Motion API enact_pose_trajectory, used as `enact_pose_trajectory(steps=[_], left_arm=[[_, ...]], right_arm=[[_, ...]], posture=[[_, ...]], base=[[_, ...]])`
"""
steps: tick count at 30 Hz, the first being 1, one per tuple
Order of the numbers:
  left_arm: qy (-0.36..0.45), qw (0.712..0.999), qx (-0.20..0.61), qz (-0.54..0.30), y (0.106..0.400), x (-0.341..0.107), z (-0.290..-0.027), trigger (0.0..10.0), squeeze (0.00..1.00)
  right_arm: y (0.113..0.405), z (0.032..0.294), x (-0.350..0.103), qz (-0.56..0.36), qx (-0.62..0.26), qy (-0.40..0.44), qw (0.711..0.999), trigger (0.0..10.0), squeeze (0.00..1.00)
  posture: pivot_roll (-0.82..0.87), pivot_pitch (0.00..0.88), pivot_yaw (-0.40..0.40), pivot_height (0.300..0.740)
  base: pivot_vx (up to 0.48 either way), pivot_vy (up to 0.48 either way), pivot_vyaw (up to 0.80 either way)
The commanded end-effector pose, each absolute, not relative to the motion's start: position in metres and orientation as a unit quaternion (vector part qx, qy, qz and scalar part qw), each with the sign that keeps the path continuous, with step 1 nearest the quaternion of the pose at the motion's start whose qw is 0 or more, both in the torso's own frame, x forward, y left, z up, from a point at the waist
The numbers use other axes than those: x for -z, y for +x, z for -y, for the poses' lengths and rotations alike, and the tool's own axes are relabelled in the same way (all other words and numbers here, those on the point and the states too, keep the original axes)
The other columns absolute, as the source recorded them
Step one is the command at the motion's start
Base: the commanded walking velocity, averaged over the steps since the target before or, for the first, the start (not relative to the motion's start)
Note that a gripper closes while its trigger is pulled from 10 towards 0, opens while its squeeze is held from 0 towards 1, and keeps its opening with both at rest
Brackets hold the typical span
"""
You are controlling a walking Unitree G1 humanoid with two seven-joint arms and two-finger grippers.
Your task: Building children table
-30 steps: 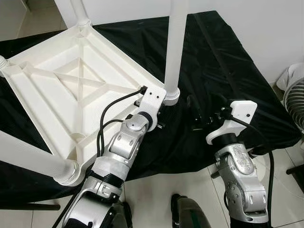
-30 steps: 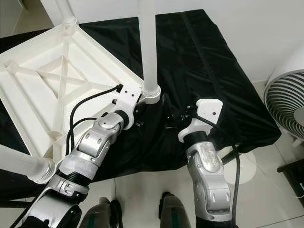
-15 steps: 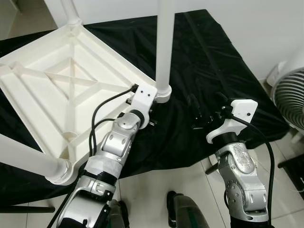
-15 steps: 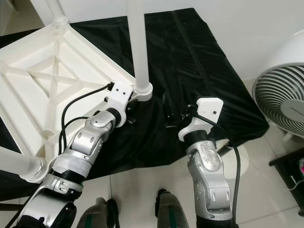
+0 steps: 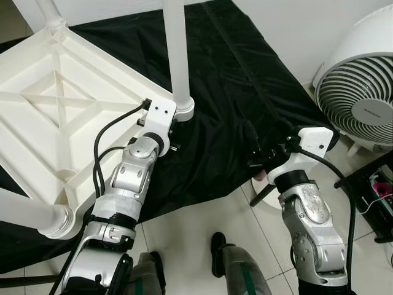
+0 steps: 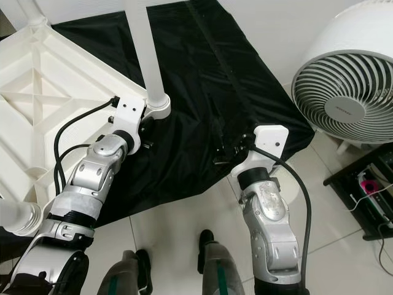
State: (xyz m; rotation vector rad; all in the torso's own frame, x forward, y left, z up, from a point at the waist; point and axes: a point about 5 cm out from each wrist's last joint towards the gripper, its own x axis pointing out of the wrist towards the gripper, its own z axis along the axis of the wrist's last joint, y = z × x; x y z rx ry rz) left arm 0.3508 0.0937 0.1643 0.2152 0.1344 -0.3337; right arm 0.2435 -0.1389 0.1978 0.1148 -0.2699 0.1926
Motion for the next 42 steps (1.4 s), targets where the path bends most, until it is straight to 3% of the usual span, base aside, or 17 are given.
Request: enact_pose_trajectory(steps=[1, 2, 4, 5, 8, 9, 11, 12, 18, 24, 36, 42], left_arm=[[0.133, 0.986, 0.04, -0.095, 0.35, -0.148, -0.113, 10.0, 0.0], [0.126, 0.986, 0.058, -0.092, 0.35, -0.15, -0.106, 10.0, 0.13], [0.126, 0.986, 0.058, -0.092, 0.35, -0.15, -0.106, 10.0, 0.13], [0.116, 0.987, 0.076, -0.085, 0.349, -0.152, -0.101, 10.0, 1.0], [0.107, 0.986, 0.102, -0.072, 0.348, -0.158, -0.091, 10.0, 1.0], [0.1, 0.985, 0.127, -0.058, 0.345, -0.164, -0.083, 10.0, 0.32], [0.1, 0.985, 0.127, -0.058, 0.345, -0.164, -0.083, 10.0, 0.32], [0.09, 0.983, 0.155, -0.043, 0.342, -0.17, -0.075, 10.0, 0.0], [0.067, 0.961, 0.269, 0.021, 0.318, -0.19, -0.053, 10.0, 0.0], [0.078, 0.931, 0.348, 0.083, 0.291, -0.206, -0.06, 10.0, 0.0], [0.066, 0.908, 0.388, 0.147, 0.251, -0.226, -0.075, 10.0, 0.0], [0.094, 0.924, 0.333, 0.16, 0.246, -0.223, -0.089, 10.0, 0.0]], right_arm=[[0.244, 0.136, -0.195, 0.125, -0.1, 0.063, 0.985, 10.0, 0.0], [0.244, 0.136, -0.195, 0.124, -0.1, 0.063, 0.985, 10.0, 0.0], [0.244, 0.136, -0.195, 0.124, -0.1, 0.063, 0.985, 10.0, 0.0], [0.243, 0.136, -0.194, 0.123, -0.099, 0.063, 0.985, 10.0, 0.0], [0.242, 0.136, -0.194, 0.122, -0.099, 0.064, 0.986, 10.0, 0.0], [0.241, 0.136, -0.194, 0.122, -0.098, 0.064, 0.986, 10.0, 0.0], [0.241, 0.136, -0.194, 0.122, -0.098, 0.064, 0.986, 10.0, 0.0], [0.241, 0.136, -0.193, 0.122, -0.097, 0.065, 0.986, 10.0, 0.0], [0.241, 0.137, -0.193, 0.123, -0.096, 0.065, 0.986, 10.0, 0.0], [0.246, 0.139, -0.195, 0.13, -0.093, 0.058, 0.985, 10.0, 0.0], [0.255, 0.145, -0.193, 0.123, -0.099, 0.039, 0.987, 10.0, 0.0], [0.263, 0.148, -0.188, 0.108, -0.097, 0.024, 0.989, 10.0, 0.0]], posture=[[-0.14, 0.188, 0.069, 0.74], [-0.14, 0.192, 0.073, 0.74], [-0.14, 0.192, 0.073, 0.74], [-0.14, 0.194, 0.076, 0.74], [-0.14, 0.197, 0.081, 0.74], [-0.13, 0.2, 0.084, 0.74], [-0.13, 0.2, 0.084, 0.74], [-0.13, 0.2, 0.085, 0.74], [-0.12, 0.198, 0.087, 0.74], [-0.1, 0.192, 0.081, 0.74], [-0.06, 0.193, 0.058, 0.74], [-0.03, 0.173, 0.033, 0.74]], base=[[0.0, 0.0, 0.0], [0.0, 0.0, 0.0], [0.0, 0.0, 0.0], [0.0, 0.0, 0.0], [0.0, 0.0, 0.0], [0.0, 0.0, 0.0], [0.0, 0.0, 0.0], [0.0, 0.0, 0.0], [0.0, 0.0, 0.0], [0.0, 0.0, 0.0], [0.0, 0.0, 0.0], [0.0, 0.0, 0.0]])
